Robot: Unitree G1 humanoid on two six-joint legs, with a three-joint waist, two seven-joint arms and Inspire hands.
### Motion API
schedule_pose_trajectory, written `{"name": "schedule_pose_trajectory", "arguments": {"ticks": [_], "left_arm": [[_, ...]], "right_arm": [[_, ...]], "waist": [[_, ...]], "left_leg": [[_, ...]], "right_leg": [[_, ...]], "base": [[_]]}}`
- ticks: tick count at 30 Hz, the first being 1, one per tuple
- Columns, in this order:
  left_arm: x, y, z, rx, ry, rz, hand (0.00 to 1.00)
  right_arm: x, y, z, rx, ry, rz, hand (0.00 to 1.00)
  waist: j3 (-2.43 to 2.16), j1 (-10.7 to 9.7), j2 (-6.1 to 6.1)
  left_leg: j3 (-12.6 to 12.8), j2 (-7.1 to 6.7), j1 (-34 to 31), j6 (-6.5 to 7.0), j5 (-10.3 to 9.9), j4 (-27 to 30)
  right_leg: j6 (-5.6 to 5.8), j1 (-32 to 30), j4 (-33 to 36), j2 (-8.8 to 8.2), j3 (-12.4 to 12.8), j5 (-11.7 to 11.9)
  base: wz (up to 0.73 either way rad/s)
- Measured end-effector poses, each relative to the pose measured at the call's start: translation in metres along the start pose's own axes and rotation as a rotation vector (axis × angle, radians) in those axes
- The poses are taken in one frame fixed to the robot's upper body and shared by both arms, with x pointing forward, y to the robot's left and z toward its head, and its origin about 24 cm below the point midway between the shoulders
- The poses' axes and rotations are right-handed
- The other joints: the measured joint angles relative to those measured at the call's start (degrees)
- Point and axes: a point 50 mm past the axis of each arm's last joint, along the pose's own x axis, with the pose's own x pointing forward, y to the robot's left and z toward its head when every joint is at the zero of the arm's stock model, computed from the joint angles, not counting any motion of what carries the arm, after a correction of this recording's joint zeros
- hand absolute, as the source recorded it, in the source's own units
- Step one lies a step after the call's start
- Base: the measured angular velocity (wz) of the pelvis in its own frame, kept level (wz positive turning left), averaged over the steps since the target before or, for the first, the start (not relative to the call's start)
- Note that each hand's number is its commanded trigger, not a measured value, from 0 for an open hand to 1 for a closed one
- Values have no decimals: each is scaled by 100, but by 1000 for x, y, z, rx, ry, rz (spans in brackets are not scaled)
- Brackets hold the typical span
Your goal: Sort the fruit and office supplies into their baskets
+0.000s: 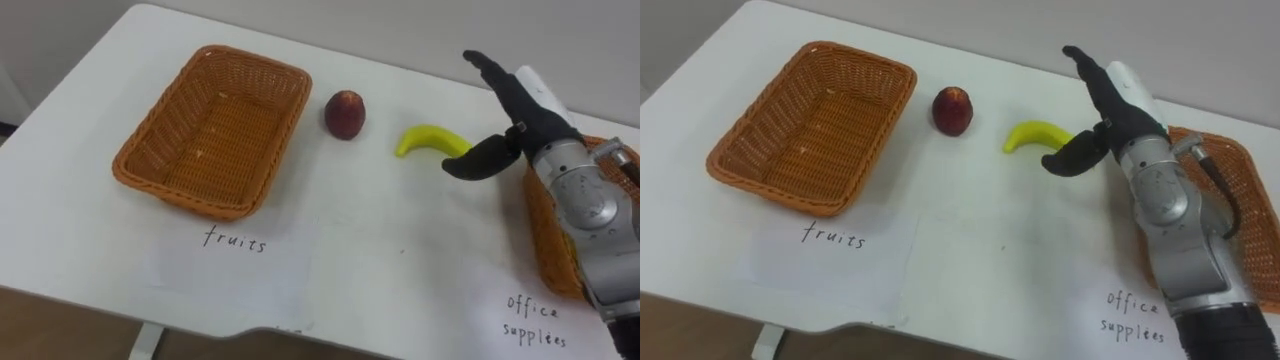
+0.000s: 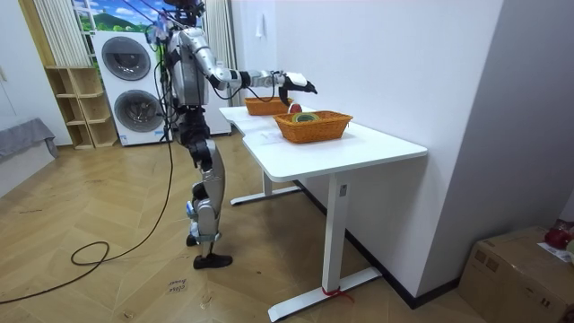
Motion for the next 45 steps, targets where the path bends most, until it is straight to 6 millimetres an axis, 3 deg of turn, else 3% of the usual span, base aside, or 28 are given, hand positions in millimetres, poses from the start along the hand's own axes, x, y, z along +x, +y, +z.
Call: {"name": "schedule_pose_trajectory", "arguments": {"ticks": [12, 19, 45], "left_arm": [[1, 1, 7, 1, -26, -4, 0], [1, 1, 8, 2, -27, -3, 0], [2, 1, 12, 2, -30, -2, 0]], "right_arm": [[4, -2, -8, -43, 39, -46, 0], [9, 11, -13, -60, 66, 0, 0], [17, 13, 0, -103, 28, 23, 0]], "waist": [[12, 136, -54], [27, 164, -79], [40, 301, -151]], "left_leg": [[36, -1, -168, 1, 2, 6], [34, 1, -186, 0, 2, 5], [-60, -2, -426, -4, 6, 39]], "right_leg": [[-2, -208, -1, 1, 63, 1], [-2, -223, -3, 2, 66, 1], [-14, -412, -14, -2, -25, 10]], "base": [[-1], [0], [1]]}}
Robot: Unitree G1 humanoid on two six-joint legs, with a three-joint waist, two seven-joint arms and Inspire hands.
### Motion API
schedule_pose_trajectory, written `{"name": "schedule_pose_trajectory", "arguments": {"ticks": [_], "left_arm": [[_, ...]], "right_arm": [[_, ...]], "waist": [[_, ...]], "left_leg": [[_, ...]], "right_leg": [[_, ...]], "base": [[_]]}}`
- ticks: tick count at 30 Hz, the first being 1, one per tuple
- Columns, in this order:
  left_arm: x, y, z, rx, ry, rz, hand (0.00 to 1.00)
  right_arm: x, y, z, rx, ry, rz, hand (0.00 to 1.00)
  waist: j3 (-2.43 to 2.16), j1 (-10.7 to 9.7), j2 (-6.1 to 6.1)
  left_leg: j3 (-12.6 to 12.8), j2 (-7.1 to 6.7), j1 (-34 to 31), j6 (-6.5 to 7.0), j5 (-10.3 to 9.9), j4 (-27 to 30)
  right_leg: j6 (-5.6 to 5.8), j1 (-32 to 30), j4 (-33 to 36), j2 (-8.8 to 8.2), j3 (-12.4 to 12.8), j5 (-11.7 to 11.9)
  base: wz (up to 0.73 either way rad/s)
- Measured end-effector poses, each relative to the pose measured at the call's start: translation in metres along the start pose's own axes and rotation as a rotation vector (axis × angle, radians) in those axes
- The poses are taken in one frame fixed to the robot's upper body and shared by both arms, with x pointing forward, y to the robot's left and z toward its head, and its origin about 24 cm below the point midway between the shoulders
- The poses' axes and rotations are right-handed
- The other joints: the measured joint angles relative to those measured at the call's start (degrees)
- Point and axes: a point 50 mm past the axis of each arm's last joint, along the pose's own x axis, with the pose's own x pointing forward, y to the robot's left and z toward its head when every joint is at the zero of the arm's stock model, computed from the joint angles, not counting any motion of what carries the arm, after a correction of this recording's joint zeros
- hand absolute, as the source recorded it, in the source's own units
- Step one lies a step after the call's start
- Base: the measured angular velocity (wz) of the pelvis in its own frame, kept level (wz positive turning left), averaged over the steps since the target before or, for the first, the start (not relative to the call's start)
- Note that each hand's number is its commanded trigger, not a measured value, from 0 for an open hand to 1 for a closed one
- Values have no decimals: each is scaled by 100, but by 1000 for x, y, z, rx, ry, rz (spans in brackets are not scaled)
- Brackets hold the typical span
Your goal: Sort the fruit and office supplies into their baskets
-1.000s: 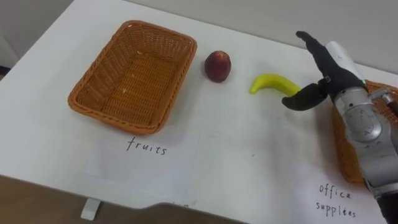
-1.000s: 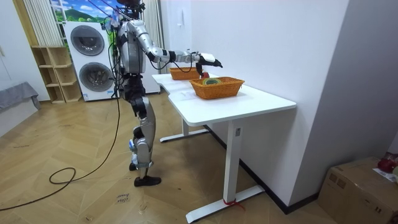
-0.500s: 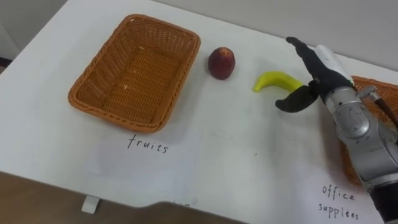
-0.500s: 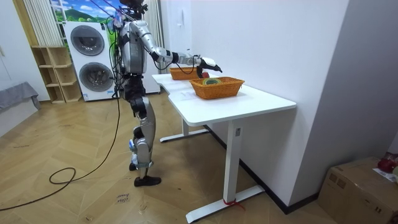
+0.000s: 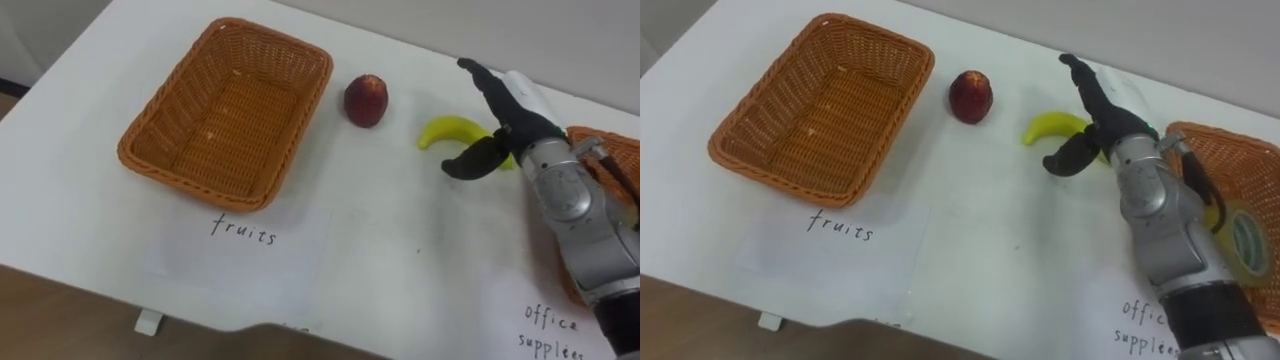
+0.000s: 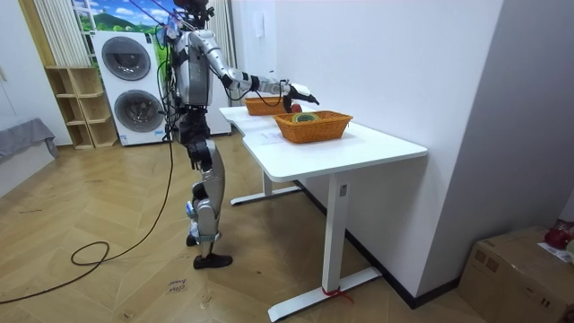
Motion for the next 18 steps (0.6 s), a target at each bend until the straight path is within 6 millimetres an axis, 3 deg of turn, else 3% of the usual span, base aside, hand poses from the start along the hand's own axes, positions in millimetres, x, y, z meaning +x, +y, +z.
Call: {"name": "schedule_pose_trajectory", "arguments": {"ticks": [6, 18], "left_arm": [[0, 0, 2, -1, -6, 0, 0], [2, -1, 3, -20, 14, 1, 0]], "right_arm": [[5, -2, 8, -19, -23, 21, 0], [17, -1, -12, -12, 93, 88, 0]], "waist": [[0, 3, -18], [0, 5, -26]], "left_leg": [[-5, 0, -1, -2, 6, 1], [-27, 0, 2, 7, 21, -1]], "right_leg": [[0, 3, 1, -2, -1, 0], [2, 26, 0, -40, -128, 1]], "base": [[0], [1]]}}
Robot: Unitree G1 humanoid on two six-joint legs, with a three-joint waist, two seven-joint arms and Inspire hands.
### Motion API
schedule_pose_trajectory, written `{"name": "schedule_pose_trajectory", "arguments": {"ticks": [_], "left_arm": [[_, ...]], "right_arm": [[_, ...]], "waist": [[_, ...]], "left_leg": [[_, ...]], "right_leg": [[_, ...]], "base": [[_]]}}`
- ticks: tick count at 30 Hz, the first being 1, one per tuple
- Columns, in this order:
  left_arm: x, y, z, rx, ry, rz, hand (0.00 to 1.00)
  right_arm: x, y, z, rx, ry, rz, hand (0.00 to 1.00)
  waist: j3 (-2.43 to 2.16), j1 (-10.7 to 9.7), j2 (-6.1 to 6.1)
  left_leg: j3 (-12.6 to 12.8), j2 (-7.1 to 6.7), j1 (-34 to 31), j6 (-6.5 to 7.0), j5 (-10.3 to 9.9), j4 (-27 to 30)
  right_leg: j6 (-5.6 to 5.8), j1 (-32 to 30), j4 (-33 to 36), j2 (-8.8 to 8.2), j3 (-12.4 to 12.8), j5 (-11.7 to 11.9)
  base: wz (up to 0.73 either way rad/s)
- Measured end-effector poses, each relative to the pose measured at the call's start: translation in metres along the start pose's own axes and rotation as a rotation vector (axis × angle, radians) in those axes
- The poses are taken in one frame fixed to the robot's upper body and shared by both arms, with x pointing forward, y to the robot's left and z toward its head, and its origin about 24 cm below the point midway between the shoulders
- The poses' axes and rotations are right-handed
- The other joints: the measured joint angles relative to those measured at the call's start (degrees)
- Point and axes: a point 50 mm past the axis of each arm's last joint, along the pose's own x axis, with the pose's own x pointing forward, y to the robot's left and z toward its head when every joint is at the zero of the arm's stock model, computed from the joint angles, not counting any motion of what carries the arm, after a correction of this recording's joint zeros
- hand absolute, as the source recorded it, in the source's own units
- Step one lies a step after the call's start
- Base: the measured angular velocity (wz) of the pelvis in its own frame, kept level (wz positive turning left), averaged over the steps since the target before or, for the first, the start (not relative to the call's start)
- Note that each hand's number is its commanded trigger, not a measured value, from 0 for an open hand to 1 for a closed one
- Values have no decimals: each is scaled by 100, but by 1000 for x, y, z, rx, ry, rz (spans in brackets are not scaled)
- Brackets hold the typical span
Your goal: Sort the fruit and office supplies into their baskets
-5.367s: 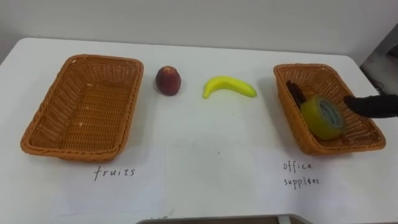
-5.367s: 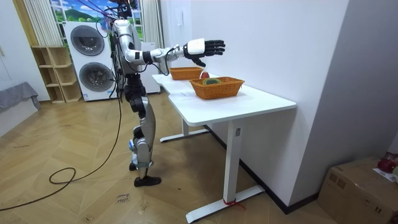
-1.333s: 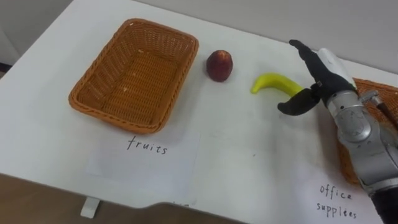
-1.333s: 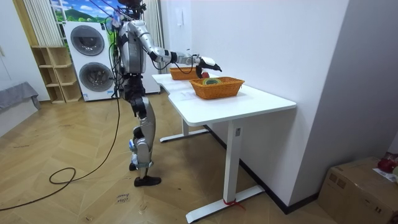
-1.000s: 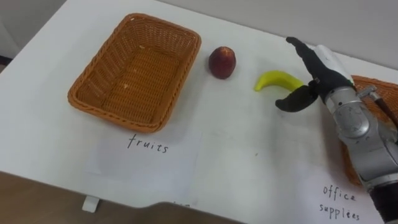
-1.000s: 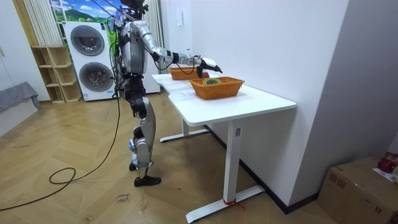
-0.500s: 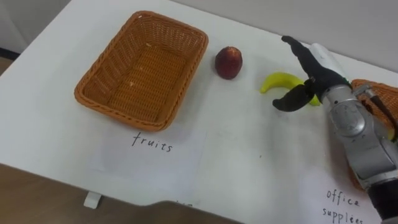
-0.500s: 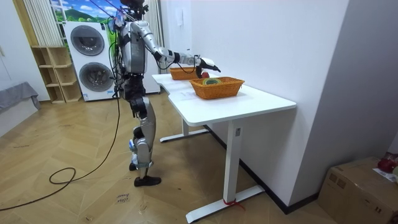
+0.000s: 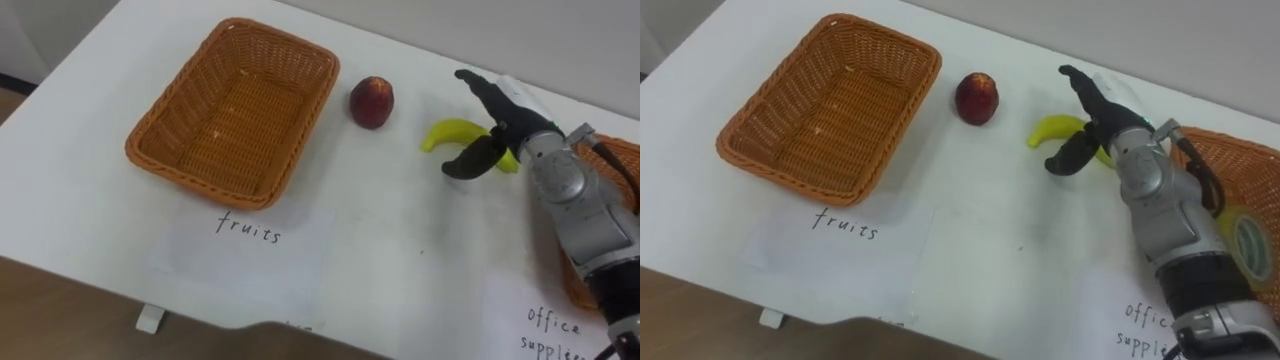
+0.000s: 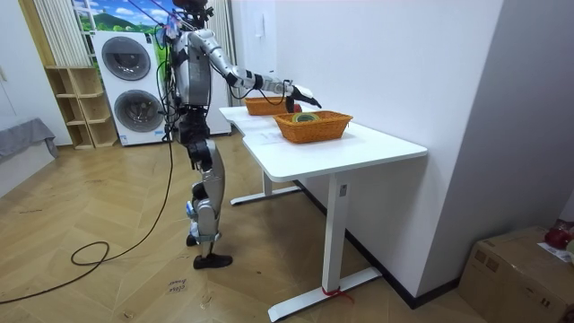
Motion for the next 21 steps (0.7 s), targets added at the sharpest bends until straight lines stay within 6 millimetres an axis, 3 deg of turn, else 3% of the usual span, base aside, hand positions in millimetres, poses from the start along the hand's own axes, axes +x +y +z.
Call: {"name": "schedule_pose_trajectory", "arguments": {"ticks": [14, 21], "left_arm": [[1, -1, 5, 2, 4, -3, 0], [0, 0, 0, 7, 26, -14, 0]], "right_arm": [[2, 4, -15, -81, 85, 31, 0], [8, -5, -18, -78, 122, 22, 0]], "waist": [[16, -5, 20], [37, -6, 69]], "left_leg": [[3, -5, -8, 0, 0, 1], [6, -13, -20, 0, 0, 10]], "right_leg": [[0, -12, 0, 1, 0, 0], [0, -21, 0, 7, -4, 0]], "base": [[0], [0]]}}
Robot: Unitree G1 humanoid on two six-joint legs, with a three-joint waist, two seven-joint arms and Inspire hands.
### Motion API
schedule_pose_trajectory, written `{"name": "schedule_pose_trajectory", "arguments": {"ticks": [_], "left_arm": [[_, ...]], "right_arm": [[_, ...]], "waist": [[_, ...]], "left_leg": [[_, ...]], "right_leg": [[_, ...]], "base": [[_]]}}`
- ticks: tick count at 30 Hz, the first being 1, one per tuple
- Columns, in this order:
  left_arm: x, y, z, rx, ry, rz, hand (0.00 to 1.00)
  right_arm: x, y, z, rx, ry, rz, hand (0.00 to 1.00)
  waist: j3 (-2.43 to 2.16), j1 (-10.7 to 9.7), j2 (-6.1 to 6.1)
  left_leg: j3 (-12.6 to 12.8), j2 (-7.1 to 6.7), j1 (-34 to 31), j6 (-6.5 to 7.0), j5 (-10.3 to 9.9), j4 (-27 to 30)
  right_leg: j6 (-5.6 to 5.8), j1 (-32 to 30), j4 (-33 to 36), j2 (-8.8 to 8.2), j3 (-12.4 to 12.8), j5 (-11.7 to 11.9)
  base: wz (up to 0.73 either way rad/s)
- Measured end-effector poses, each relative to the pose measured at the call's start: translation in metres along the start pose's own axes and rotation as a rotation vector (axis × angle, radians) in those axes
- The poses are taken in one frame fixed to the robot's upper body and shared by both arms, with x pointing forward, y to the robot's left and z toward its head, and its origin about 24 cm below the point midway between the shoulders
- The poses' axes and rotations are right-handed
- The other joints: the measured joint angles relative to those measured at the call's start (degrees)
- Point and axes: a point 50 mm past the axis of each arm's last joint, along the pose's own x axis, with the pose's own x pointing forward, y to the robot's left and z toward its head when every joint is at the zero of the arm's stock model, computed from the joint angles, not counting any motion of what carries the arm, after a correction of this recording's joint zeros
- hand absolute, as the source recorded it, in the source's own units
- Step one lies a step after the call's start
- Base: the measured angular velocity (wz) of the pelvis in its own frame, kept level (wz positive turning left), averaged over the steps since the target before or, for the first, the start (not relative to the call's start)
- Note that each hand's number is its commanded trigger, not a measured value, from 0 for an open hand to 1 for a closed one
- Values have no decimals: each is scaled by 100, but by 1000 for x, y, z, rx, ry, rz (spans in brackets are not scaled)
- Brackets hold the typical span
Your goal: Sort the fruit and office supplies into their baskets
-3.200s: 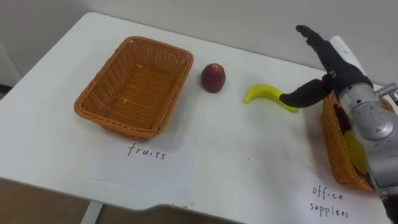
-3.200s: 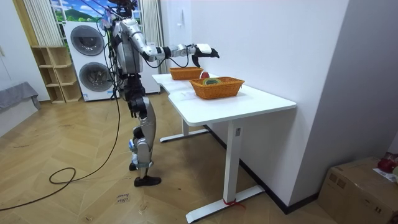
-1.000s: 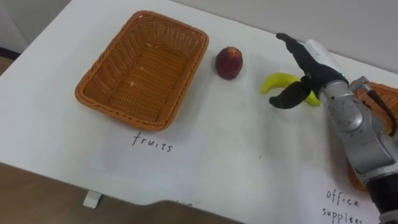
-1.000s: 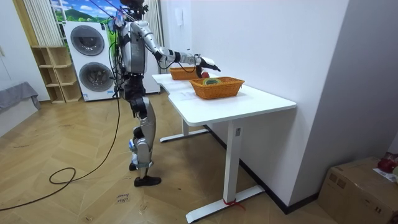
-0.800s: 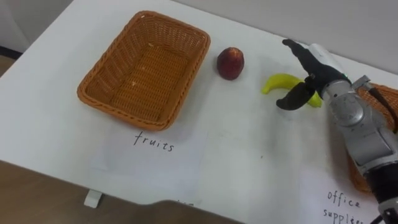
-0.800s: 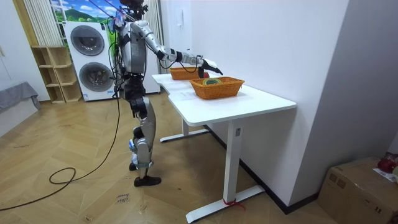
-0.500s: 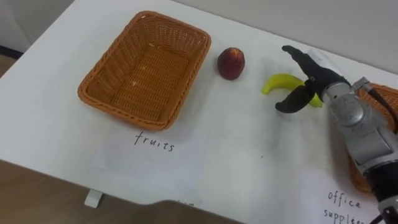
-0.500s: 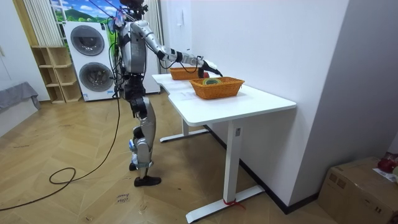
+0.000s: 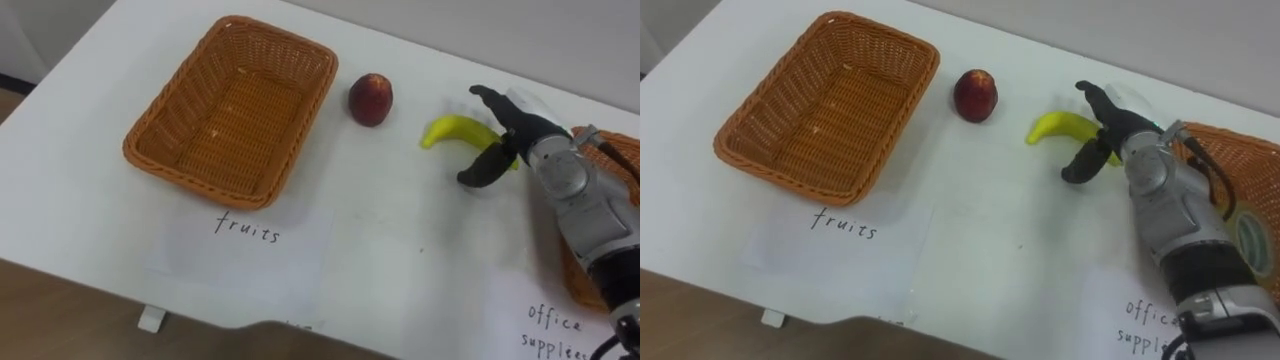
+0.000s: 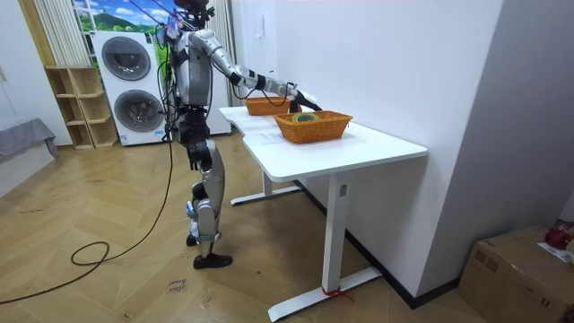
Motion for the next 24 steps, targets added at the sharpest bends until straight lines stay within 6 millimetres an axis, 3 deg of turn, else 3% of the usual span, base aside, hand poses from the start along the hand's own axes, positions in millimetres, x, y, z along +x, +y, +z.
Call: {"name": "schedule_pose_trajectory", "arguments": {"ticks": [13, 24], "left_arm": [[0, 1, 2, 0, -3, 0, 0], [1, 1, 4, 24, -3, -5, 0]], "right_arm": [[8, -6, -22, 62, 119, 26, 0], [8, -4, -20, 59, 110, 46, 0]], "waist": [[-22, 89, 25], [-36, 142, 4]], "left_leg": [[-62, 2, -33, -4, 3, 100], [-63, 0, -111, -16, 11, 167]], "right_leg": [[-7, 28, 20, -9, -26, 4], [-36, 6, 27, -6, -84, 24]], "base": [[1], [0]]}}
